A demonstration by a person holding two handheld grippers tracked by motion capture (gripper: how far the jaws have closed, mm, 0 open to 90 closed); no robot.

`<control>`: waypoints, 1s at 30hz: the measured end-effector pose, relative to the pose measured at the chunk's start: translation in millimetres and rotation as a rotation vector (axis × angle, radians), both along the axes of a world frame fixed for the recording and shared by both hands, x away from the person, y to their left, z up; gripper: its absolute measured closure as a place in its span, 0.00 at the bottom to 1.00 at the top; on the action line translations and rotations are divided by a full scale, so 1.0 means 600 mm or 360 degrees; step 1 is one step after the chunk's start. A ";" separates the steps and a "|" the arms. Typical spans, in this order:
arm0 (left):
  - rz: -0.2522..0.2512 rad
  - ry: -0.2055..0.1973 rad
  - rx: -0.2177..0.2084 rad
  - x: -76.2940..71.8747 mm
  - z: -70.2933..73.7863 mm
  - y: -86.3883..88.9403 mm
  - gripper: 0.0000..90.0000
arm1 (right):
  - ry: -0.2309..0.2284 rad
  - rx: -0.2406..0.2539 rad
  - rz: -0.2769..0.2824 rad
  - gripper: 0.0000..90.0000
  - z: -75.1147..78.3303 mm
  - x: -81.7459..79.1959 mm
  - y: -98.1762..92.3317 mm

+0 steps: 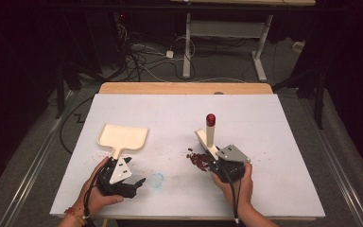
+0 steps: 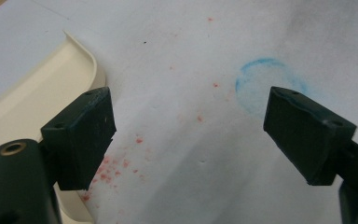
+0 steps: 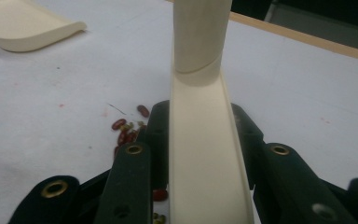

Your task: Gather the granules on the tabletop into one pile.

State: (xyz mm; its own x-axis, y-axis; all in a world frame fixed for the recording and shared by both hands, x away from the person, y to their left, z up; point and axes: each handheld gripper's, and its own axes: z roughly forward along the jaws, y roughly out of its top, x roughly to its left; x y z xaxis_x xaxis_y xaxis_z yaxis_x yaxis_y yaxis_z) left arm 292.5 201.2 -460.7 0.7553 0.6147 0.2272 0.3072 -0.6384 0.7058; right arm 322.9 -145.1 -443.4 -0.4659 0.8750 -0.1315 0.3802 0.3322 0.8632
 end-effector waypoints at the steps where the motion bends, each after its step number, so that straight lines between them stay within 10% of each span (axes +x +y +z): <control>1: 0.0001 0.0002 0.0003 0.000 0.000 0.000 0.18 | -0.0001 -0.0006 0.0007 0.75 0.001 0.001 0.004; 13: 0.0001 0.0000 0.0000 -0.001 0.000 0.001 0.18 | -0.0073 0.0038 0.0040 0.75 0.029 0.009 -0.032; 24: 0.0003 0.0007 0.0011 -0.001 0.000 -0.001 0.18 | 0.0006 0.0003 0.0140 0.75 0.033 -0.012 -0.093; 30: 0.0002 0.0029 0.0009 0.003 -0.002 -0.003 0.18 | -0.0121 -0.0072 0.0412 0.75 0.022 0.050 -0.084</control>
State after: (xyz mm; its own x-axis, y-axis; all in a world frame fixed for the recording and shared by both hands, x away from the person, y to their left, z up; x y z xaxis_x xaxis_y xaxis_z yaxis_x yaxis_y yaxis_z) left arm 294.2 199.7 -461.8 0.7584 0.6146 0.2170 0.3208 -0.6418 0.6965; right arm 352.8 -195.7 -430.1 -0.6605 0.7206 -0.2111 0.2122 0.4488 0.8681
